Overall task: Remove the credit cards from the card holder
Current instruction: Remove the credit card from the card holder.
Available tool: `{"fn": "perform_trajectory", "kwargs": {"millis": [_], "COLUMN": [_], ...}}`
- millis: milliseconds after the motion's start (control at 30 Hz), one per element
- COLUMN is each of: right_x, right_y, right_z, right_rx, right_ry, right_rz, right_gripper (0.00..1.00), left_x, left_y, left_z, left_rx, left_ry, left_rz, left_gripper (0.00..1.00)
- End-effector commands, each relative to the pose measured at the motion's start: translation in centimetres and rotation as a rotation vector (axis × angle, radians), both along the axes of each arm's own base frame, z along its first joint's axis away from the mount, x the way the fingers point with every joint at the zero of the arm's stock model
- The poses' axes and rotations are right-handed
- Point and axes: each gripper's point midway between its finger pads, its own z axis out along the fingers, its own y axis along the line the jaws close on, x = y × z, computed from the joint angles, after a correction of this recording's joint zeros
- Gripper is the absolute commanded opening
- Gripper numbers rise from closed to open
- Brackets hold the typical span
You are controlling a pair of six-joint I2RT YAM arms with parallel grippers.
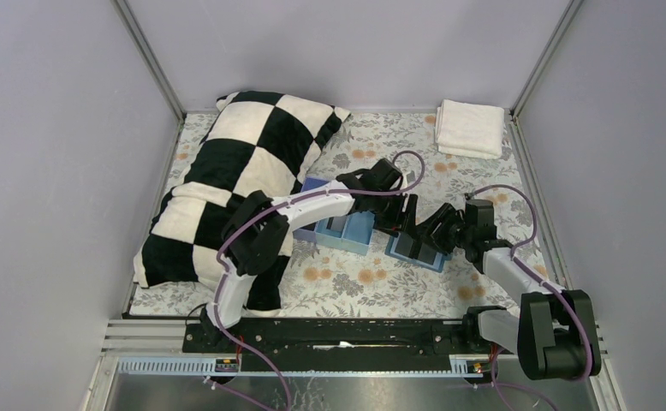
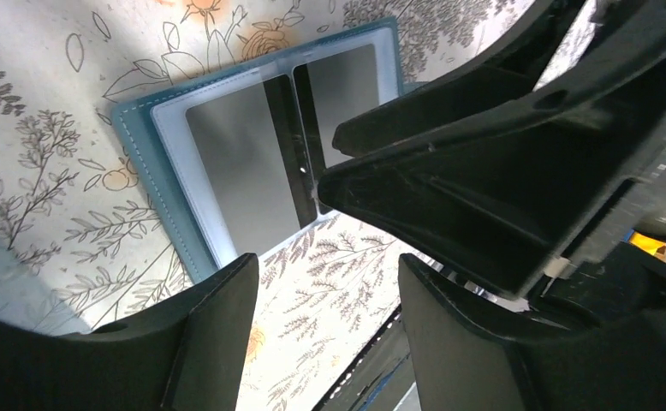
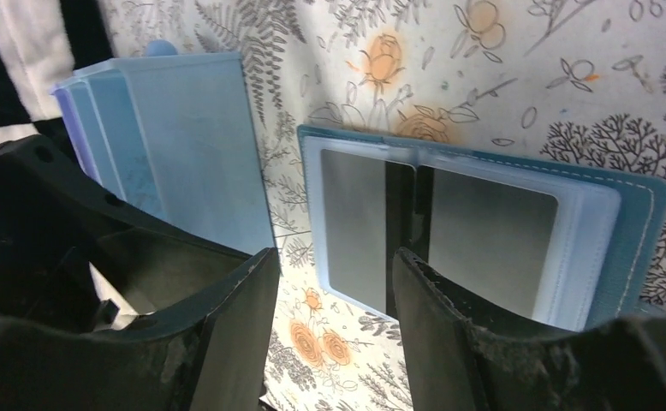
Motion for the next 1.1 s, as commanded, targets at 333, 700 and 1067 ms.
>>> {"fn": "perform_trajectory", "kwargs": {"millis": [333, 700, 1067], "right_x": [-3.1, -3.8, -1.3], "right_y": [-4.0, -5.6, -3.3], "right_z": [-5.0, -4.2, 0.3], "right_rx": [-0.121, -0.127, 0.017], "right_ry": [0.239, 0.227, 0.059], "right_rz": [-0.127, -0.166, -0.1], "right_gripper": [0.54, 0.53, 0.51], "left_x": [-0.2, -0.8, -0.4], "left_y": [-2.0, -2.7, -2.4], "left_z": [-2.8, -3.0, -3.1], "left_rx": [-0.043, -0.055, -0.036], "left_ry": [0.055, 0.061, 0.046], "left_rz": [-0.014, -0.051, -0.028], "left_gripper": [0.63, 0.62, 0.6]}}
